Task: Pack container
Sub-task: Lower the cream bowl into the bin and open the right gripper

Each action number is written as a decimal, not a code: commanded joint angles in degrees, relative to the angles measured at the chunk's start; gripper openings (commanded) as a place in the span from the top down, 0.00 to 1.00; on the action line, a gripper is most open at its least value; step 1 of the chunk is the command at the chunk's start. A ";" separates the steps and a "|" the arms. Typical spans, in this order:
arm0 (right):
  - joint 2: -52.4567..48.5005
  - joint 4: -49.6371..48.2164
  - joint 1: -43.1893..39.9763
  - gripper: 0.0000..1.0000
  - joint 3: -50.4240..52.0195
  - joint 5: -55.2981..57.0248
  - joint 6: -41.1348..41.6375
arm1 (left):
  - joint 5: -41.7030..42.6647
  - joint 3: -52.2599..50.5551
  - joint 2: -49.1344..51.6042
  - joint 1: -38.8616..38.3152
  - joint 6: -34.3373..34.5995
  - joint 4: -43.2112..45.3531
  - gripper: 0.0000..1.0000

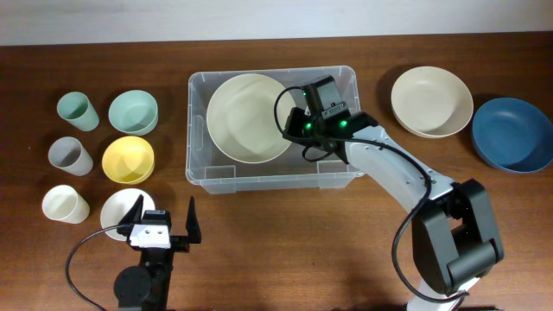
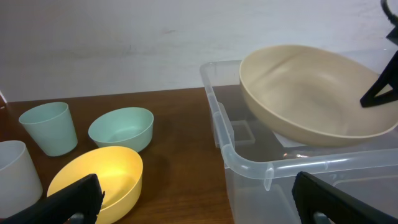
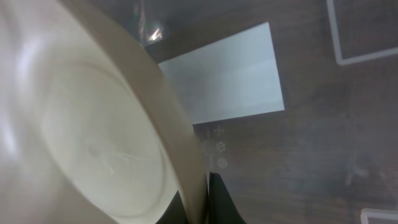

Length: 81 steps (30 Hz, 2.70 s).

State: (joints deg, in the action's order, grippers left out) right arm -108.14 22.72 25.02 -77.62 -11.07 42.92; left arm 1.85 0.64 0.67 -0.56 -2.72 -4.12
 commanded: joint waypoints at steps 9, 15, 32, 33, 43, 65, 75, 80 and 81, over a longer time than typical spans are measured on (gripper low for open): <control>-3.21 0.17 1.64 0.96 -0.76 0.83 1.84 | -0.17 -0.15 -0.37 0.35 0.33 -0.46 0.01; -5.31 -0.24 1.99 0.96 -0.76 0.76 3.30 | -0.17 -0.15 -0.37 0.35 0.33 -0.46 0.01; -5.81 -0.22 1.99 0.96 -0.76 -2.43 4.55 | -0.17 -0.15 -0.37 0.35 0.33 -0.46 0.01; -5.81 -0.20 2.01 0.96 -0.76 -2.47 4.55 | -0.17 -0.15 -0.37 0.35 0.33 -0.46 0.01; -5.81 -0.20 2.03 0.84 -0.76 -3.76 4.55 | -0.17 -0.15 -0.37 0.35 0.33 -0.46 0.01; -5.70 4.33 1.92 0.33 -6.08 -3.93 -2.21 | -0.17 -0.15 -0.37 0.35 0.33 -0.46 0.01; -5.70 5.92 1.57 0.37 -6.05 4.50 -2.78 | -0.17 -0.15 -0.37 0.35 0.33 -0.46 0.01; -5.77 5.81 0.44 0.62 -6.05 6.43 -3.74 | -0.17 -0.15 -0.37 0.35 0.33 -0.46 0.01; -5.77 5.81 0.22 0.65 -6.05 6.40 -3.72 | -0.17 -0.15 -0.37 0.35 0.33 -0.46 0.01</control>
State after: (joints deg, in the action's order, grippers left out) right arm -113.69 28.67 26.13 -82.72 -7.66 40.10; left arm 1.85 0.64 0.67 -0.56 -2.72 -4.12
